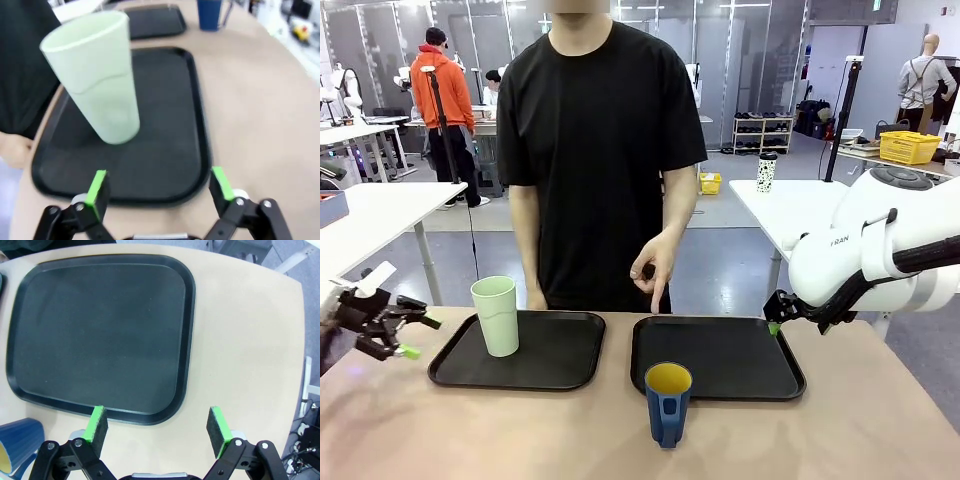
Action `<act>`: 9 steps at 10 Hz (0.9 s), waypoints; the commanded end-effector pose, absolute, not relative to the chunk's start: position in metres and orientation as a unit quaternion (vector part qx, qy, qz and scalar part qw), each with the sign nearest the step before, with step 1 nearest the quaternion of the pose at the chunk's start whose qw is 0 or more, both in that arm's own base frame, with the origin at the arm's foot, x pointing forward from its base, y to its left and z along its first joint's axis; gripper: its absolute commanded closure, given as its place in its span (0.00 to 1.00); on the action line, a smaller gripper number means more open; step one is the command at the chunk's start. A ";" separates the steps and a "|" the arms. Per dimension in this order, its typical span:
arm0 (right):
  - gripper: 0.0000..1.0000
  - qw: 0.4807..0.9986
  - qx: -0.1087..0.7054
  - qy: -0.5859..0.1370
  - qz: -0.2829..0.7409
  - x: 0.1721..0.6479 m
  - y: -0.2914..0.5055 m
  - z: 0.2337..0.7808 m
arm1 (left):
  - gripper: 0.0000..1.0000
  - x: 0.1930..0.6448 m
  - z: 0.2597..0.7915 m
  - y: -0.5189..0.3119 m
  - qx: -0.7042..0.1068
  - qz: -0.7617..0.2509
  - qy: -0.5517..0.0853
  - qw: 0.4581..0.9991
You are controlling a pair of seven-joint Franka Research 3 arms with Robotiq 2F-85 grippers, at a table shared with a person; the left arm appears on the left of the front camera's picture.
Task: Sort and store the cups by type.
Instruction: Pick up the Handle plastic cup and place it into the empty Flat Tray.
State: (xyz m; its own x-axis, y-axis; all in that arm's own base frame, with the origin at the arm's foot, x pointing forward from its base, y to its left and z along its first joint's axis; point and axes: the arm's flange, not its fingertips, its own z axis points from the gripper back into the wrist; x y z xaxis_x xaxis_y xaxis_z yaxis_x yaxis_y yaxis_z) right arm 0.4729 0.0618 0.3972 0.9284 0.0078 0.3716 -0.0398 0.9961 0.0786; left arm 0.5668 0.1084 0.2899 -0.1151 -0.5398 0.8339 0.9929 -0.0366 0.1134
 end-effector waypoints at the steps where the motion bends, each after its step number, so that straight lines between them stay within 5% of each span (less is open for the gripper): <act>1: 0.00 0.981 0.044 -0.189 0.011 0.473 0.061 0.397 | 0.00 0.514 0.322 0.091 -0.203 -0.681 -0.297 0.638; 5: 0.00 0.981 0.044 -0.189 0.011 0.473 0.061 0.397 | 0.00 0.474 0.345 0.076 -0.135 -0.654 -0.166 0.726; 9: 0.00 0.981 0.044 -0.189 0.011 0.473 0.061 0.397 | 0.00 0.473 0.342 0.081 -0.118 -0.644 -0.178 0.735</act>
